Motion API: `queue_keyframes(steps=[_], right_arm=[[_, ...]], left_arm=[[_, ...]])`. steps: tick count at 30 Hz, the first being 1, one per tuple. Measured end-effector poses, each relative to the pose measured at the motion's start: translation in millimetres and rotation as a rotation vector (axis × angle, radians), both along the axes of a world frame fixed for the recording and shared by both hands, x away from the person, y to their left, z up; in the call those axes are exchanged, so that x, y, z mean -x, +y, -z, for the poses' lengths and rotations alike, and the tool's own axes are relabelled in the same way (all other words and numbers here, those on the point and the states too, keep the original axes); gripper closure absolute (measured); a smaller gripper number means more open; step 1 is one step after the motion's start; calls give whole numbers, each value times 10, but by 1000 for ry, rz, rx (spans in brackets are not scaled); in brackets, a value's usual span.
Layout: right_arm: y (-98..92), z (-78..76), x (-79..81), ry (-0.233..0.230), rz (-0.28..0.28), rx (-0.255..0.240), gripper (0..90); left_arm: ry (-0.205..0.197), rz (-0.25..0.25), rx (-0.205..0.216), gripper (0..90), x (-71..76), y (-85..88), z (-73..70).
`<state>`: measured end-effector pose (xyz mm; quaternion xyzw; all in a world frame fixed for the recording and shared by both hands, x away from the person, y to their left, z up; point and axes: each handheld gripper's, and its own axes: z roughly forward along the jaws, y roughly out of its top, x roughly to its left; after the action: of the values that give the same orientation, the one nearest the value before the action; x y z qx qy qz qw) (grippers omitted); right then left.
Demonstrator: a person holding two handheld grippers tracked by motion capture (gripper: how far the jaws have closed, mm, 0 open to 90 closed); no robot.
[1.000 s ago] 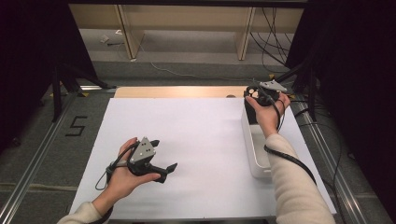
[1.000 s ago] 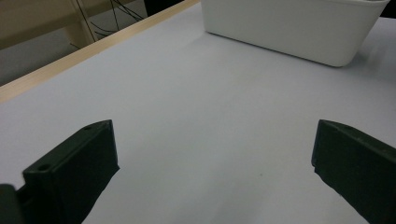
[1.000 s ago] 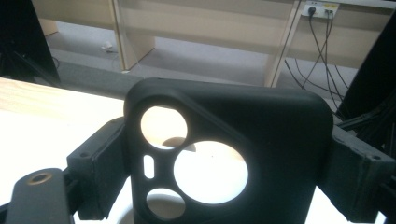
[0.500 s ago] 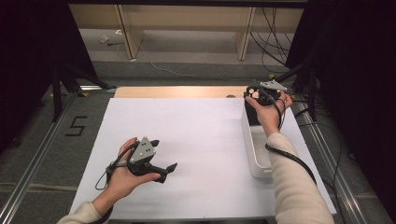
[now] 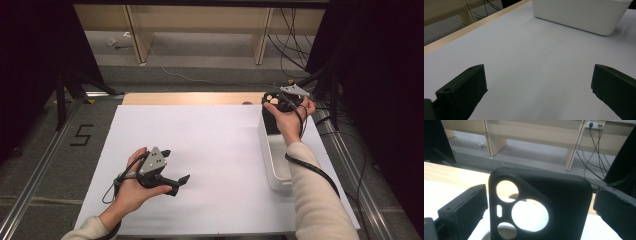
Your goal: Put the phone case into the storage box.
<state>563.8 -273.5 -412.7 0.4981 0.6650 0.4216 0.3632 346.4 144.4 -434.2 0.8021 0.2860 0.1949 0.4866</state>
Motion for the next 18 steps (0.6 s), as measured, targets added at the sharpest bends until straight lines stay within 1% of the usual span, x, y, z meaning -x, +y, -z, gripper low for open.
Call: queue_keyframes(steps=[6,9,18], right_arm=[[13,-25,36,-14,-4,-11,6],[19,-28,56,-10,-6,-11,6],[5,-47,81,-21,-9,-9,6]], left_arm=[[0,-4,-1,0,-1,0,0],[-1,-4,-1,0,-1,-1,-1],[-1,-4,-1,0,-1,-2,-1]])
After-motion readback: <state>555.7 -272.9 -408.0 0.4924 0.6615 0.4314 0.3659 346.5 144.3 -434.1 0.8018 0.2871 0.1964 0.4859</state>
